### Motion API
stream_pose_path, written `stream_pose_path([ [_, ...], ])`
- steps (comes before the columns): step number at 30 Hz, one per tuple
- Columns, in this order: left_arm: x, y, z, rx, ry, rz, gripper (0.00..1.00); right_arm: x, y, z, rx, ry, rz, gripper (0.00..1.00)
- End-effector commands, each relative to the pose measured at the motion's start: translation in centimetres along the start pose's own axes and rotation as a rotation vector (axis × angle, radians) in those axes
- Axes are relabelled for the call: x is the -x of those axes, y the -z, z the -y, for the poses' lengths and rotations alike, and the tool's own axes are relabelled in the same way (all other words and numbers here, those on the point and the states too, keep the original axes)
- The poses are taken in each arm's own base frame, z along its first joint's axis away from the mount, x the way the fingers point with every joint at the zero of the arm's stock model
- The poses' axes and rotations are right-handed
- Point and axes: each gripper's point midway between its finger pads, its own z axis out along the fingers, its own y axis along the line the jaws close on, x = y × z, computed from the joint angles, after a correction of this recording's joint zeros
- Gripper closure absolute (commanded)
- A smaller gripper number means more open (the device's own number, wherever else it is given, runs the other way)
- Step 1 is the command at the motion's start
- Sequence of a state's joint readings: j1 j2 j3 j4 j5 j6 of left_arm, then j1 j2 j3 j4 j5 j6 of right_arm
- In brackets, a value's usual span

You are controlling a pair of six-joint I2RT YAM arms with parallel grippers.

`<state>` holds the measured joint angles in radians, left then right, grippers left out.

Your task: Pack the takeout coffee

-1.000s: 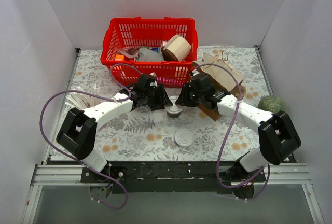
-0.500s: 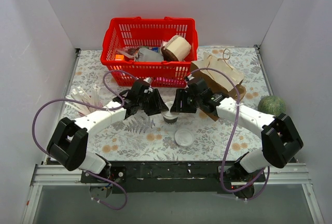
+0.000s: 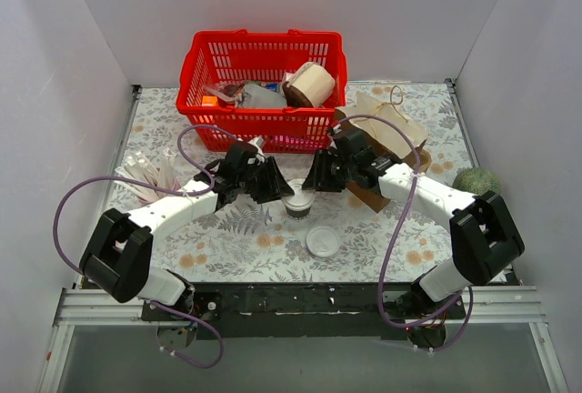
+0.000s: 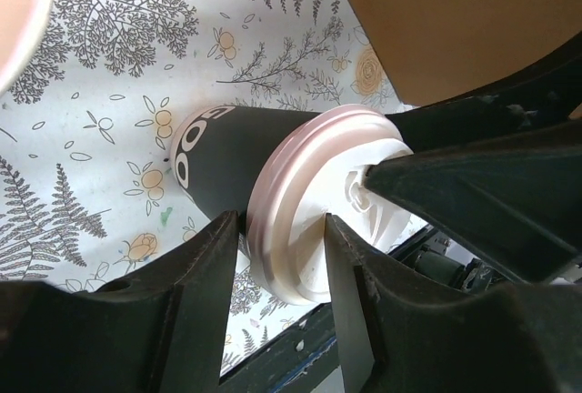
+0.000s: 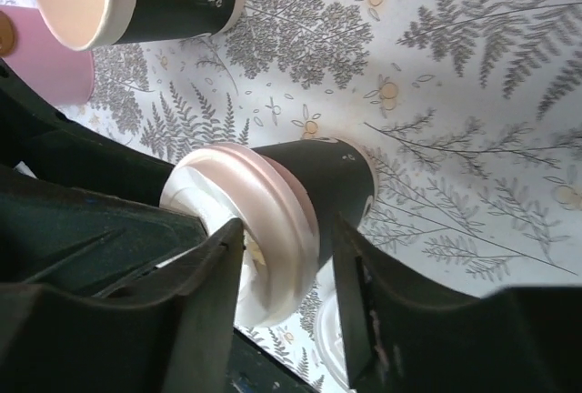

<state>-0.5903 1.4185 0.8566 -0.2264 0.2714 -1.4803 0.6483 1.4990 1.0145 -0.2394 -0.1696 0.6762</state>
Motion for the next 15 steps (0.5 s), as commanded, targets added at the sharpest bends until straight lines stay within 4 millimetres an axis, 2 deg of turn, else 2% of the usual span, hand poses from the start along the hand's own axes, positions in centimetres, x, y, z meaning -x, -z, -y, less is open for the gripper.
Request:
stream_pose_path([
  [1,-3.1,0.0,-4.7,0.145,-0.001,-0.097,0.6,-1.4,-1.2,-0.2,0.046,-0.012,-0.064,0.57],
  [4,-2.9,0.1,-4.9,0.147,0.007,-0.095,0.6,-3.0,-1.7,1.3,0.013,-0.049,-0.1,0.68],
  [8,-2.9,0.2,-5.4,0.153,0.028,-0.094,0.66,-4.8,-2.0,2.1,0.02,-0.083,-0.141,0.81],
  [12,-3.2,0.8,-5.7,0.149,0.061,-0.085,0.68,-5.8,-1.8,1.3,0.077,-0.091,-0.166,0.85],
  [15,-2.9,1.5,-6.0,0.151,0.082,-0.059,0.69,-5.8,-1.6,-0.8,0.128,-0.05,-0.162,0.83],
])
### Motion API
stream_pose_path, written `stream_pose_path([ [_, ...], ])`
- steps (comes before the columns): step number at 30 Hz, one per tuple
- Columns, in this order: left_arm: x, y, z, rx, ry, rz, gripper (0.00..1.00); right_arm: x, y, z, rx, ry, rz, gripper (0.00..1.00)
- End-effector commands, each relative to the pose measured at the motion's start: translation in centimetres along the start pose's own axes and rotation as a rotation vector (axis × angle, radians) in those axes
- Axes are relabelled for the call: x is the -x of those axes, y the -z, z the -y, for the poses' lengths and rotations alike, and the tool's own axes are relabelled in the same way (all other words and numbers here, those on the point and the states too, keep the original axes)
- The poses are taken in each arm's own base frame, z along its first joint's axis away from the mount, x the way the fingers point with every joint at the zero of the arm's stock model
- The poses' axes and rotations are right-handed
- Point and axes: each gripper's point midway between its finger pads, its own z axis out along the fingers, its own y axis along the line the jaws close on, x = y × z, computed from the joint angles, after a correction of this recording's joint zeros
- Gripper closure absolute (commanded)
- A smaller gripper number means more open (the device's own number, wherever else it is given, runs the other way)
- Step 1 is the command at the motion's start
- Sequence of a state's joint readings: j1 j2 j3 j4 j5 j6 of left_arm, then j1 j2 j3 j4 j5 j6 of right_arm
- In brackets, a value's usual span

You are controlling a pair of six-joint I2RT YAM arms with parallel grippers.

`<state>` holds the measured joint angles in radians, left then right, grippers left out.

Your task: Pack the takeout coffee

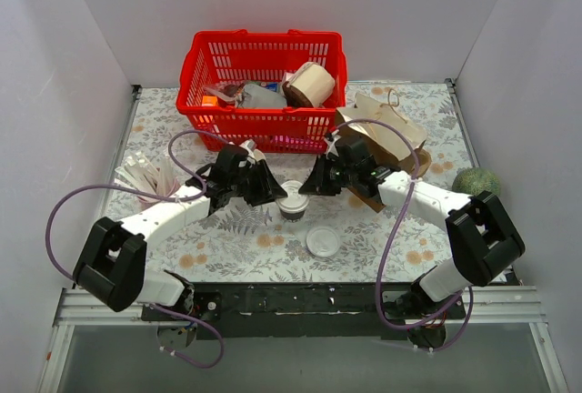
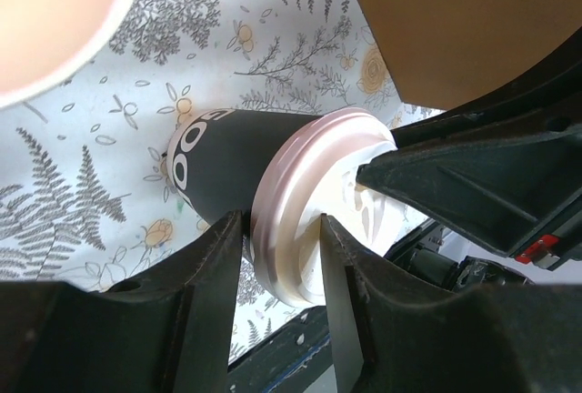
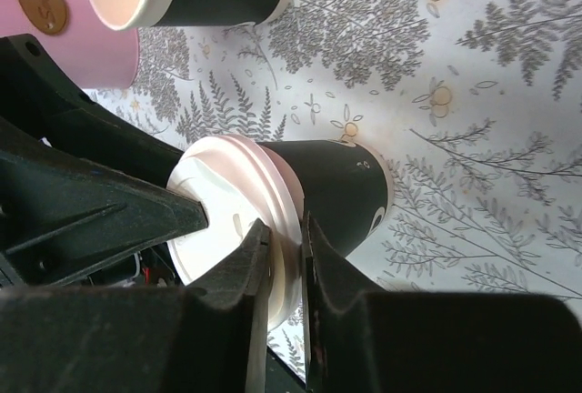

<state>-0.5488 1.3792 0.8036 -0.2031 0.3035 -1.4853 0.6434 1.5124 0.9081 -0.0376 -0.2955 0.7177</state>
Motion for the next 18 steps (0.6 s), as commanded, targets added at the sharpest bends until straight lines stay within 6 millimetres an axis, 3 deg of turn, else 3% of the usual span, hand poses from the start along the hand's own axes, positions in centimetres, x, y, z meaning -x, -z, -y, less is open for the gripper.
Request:
stream_pose_path([
  [1,-2.8,1.4,-5.3,0.176,0.068,-0.047,0.69,-4.9,-0.4,-0.3,-0.006,-0.02,-0.157,0.8],
  [2,-2.8,1.6,-5.6,0.192,0.079,-0.036,0.7,-4.9,-0.6,-0.8,-0.001,-0.013,-0.158,0.69],
  [5,-2.7,2.7,-7.0,0.256,0.104,0.001,0.72,-4.6,-1.1,-2.9,0.028,0.039,-0.156,0.53],
  [8,-2.7,3.8,-8.0,0.302,0.109,0.027,0.71,-3.7,-1.3,-4.9,0.056,0.093,-0.141,0.45],
  [14,-3.2,4.6,-8.5,0.315,0.112,0.029,0.63,1.8,1.0,-8.3,0.051,0.198,0.051,0.3],
  [18,-3.0,4.7,-7.8,0.289,0.109,0.032,0.59,4.4,3.1,-8.6,-0.003,0.232,0.17,0.28],
])
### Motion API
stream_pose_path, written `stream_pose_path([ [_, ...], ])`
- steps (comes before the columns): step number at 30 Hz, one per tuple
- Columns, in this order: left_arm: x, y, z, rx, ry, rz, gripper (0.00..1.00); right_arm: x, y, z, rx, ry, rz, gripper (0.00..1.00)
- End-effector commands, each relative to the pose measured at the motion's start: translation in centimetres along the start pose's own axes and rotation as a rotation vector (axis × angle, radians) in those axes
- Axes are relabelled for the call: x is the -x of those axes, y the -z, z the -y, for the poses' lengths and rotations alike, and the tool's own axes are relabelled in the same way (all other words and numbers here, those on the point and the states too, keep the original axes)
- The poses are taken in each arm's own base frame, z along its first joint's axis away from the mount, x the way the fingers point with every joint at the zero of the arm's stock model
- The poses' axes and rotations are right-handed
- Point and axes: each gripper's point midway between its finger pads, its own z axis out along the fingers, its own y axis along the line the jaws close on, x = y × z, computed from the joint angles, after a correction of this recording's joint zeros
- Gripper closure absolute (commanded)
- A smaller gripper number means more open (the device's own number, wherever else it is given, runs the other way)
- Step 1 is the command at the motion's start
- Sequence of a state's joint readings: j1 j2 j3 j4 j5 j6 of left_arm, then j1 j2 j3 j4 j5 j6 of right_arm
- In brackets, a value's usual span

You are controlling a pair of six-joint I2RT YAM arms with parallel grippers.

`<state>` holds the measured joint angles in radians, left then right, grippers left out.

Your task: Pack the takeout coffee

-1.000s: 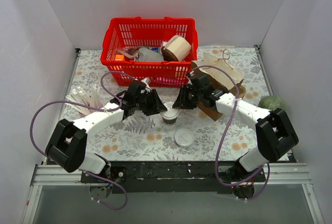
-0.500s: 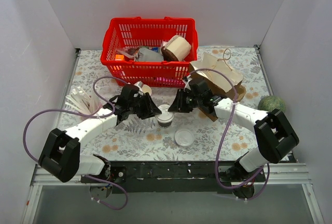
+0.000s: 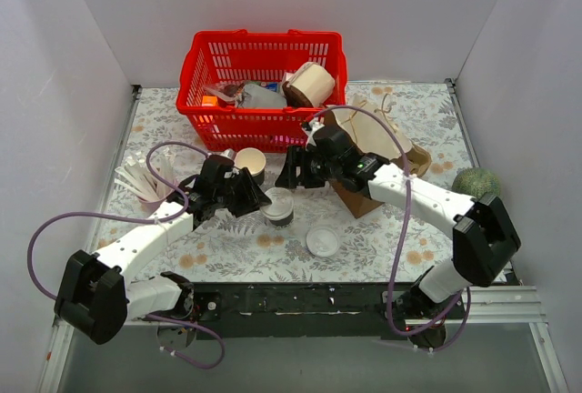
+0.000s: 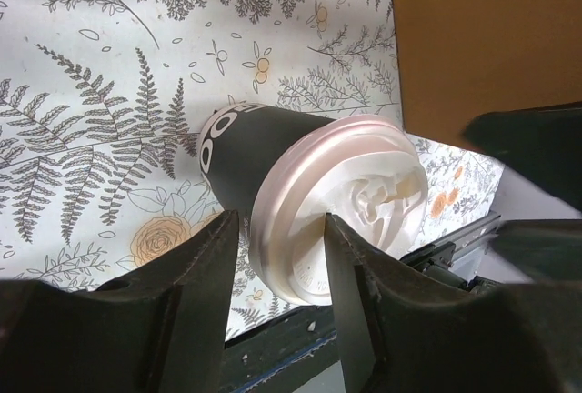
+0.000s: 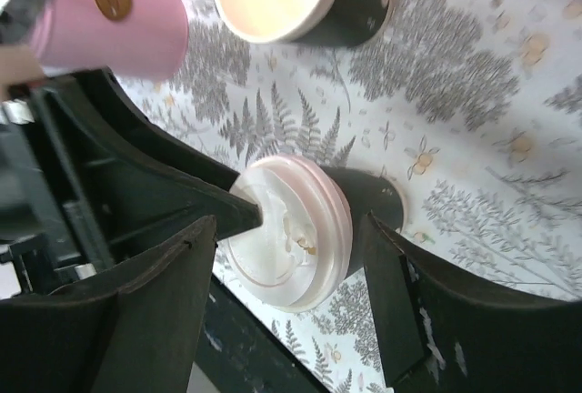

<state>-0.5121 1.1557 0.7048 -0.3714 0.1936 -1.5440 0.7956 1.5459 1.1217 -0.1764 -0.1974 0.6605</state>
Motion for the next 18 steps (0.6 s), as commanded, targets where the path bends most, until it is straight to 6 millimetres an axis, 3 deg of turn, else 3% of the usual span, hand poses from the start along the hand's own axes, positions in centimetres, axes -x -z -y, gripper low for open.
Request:
stream_pose_path([
  [1,-1.7,0.1,-4.5,0.169,0.004,-0.04,0.57,4.7,3.7,-0.8,-0.071,0.069,0.195,0.27],
  [5,-1.1,0.4,-3.2,0.13,-0.015,-0.029,0.37,5.9,5.9,-0.4,-0.126,0.108,0.262,0.26],
  [6,-0.7,0.6,-2.7,0.118,-0.026,-0.02,0.26,6.3,6.4,-0.6,-0.128,0.126,0.275,0.26],
  [10,0.2,1.3,-0.5,0.048,-0.061,-0.009,0.04,7.7,8.6,-2.2,-0.082,0.245,0.335,0.25],
  [18,3.1,4.1,4.3,-0.067,-0.129,0.069,0.02,8.9,12.8,-5.7,0.042,0.375,0.435,0.15],
])
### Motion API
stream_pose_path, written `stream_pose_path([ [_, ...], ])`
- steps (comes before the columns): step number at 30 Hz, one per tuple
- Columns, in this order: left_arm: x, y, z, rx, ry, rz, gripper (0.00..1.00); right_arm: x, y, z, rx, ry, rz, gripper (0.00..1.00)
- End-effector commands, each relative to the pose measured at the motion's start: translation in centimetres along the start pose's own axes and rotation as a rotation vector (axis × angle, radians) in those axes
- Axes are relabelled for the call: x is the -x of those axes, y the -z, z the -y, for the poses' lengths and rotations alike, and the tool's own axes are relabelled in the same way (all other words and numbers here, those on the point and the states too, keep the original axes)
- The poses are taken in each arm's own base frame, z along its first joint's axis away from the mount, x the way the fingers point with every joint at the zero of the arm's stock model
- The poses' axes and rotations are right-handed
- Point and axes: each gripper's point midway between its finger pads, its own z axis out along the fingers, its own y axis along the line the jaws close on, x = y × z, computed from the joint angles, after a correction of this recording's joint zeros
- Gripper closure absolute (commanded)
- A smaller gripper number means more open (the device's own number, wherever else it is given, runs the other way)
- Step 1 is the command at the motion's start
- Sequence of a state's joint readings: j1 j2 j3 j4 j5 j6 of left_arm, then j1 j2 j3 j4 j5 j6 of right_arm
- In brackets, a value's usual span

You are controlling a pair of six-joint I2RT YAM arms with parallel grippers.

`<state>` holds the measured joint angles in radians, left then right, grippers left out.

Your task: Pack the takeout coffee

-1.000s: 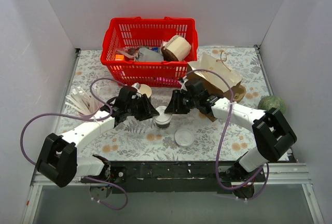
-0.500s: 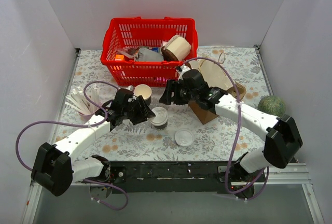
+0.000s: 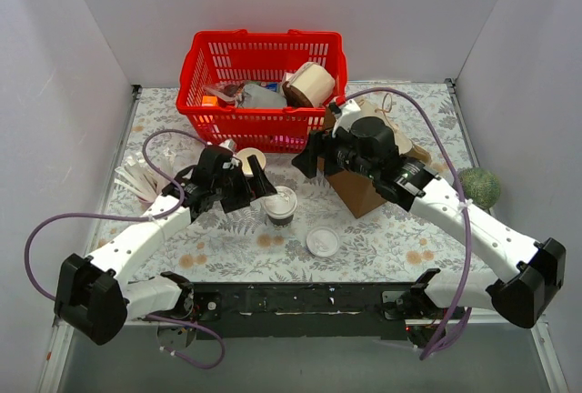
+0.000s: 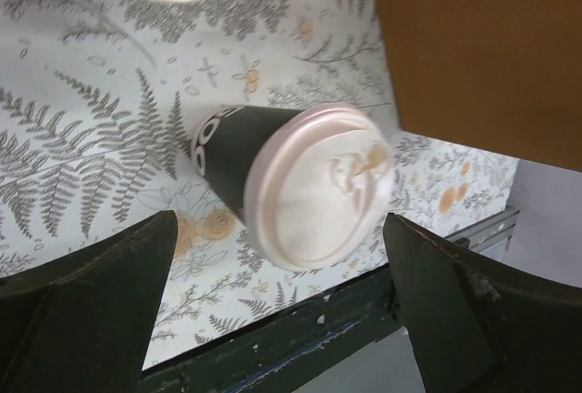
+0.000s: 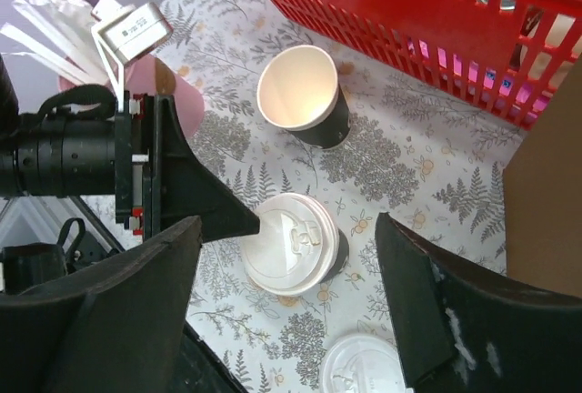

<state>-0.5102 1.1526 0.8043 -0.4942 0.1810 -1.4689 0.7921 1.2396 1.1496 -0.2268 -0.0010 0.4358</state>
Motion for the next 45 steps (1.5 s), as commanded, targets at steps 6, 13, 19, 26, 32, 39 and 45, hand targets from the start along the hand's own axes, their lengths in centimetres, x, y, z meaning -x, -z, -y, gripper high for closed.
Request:
stream_pose_path([
  [6,4.4,5.5,5.5,-0.14,-0.087,0.163,0.02,8.4,5.6,-1.0,-0.03,0.159,0.201,0.03],
  [13,5.0,6.7,5.3,-0.115,-0.084,0.199,0.02,13.9,10.1,6.9,-0.321,0.063,0.231,0.03],
  [19,5.0,6.8,5.3,-0.12,-0.092,0.207,0.02,15.1,13.2,18.8,-0.508,-0.143,0.205,0.08],
  [26,4.7,5.9,5.9,-0.166,-0.117,0.184,0.02,11.3,13.8,30.6,-0.653,-0.345,0.076,0.19],
  [32,4.2,5.9,6.4,-0.207,-0.15,0.169,0.02,4.5,12.2,36.6,-0.753,-0.385,-0.106,0.27],
  [39,3.7,5.2,5.1,-0.16,-0.163,0.145,0.02,-1.1,11.7,39.3,-0.799,-0.382,-0.323,0.37],
  [45,3.7,4.8,4.4,-0.124,-0.17,0.144,0.02,-3.5,11.3,40.6,-0.825,-0.412,-0.396,0.4],
])
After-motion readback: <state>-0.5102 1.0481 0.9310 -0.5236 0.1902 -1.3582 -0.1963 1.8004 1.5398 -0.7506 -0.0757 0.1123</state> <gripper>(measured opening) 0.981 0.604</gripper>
